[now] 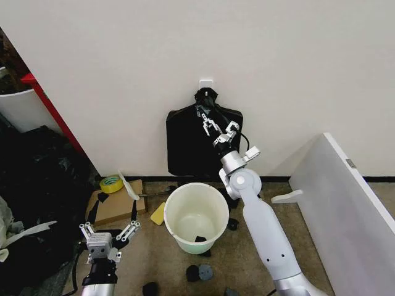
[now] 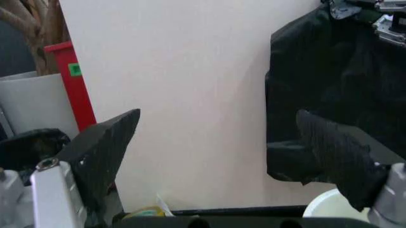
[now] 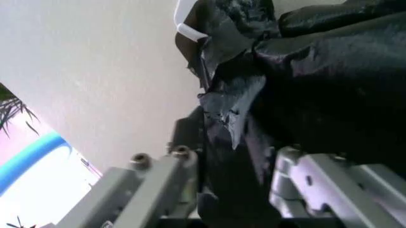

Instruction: Place the garbage bag over the trash bin.

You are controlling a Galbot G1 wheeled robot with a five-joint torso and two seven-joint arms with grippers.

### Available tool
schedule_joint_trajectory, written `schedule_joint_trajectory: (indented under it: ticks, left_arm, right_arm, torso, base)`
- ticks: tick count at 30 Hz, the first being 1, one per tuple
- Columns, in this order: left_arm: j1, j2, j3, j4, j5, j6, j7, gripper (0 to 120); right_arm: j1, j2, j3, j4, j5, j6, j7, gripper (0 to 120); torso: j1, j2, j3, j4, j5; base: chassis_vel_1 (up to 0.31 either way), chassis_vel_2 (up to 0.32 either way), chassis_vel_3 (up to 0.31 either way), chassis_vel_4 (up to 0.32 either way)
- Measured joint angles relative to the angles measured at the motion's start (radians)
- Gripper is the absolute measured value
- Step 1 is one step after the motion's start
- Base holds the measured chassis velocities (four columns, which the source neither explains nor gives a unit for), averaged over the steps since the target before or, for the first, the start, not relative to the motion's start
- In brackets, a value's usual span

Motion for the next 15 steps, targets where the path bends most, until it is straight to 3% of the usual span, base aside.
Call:
schedule_joint_trajectory:
  ticks: [3,6,15]
  left_arm:
    - [-0.003,-0.001,0.0,0.0,-0.001,0.002,0.0,97]
    - [-0.004,-0.002,0.0,0.0,-0.002,0.003,-0.001,97]
    - [-0.015,-0.001,0.004,0.005,-0.003,0.007,-0.002,97]
  right_arm:
    - [0.002,-0.004,0.0,-0.006,-0.005,0.003,-0.013,3]
    - [0.002,-0.007,0.0,-0.009,-0.007,0.005,-0.017,0]
    - [-0.075,-0.051,-0.004,0.032,-0.059,0.021,-0.049,0]
  torso:
    - [0.0,0.0,0.0,0.0,0.0]
    - [0.0,0.0,0.0,0.0,0.0]
    - [0.0,0.0,0.0,0.0002,0.0003]
  base:
    - [0.0,0.0,0.0,0.0]
    - [0.0,0.0,0.0,0.0]
    - [0.0,0.0,0.0,0.0]
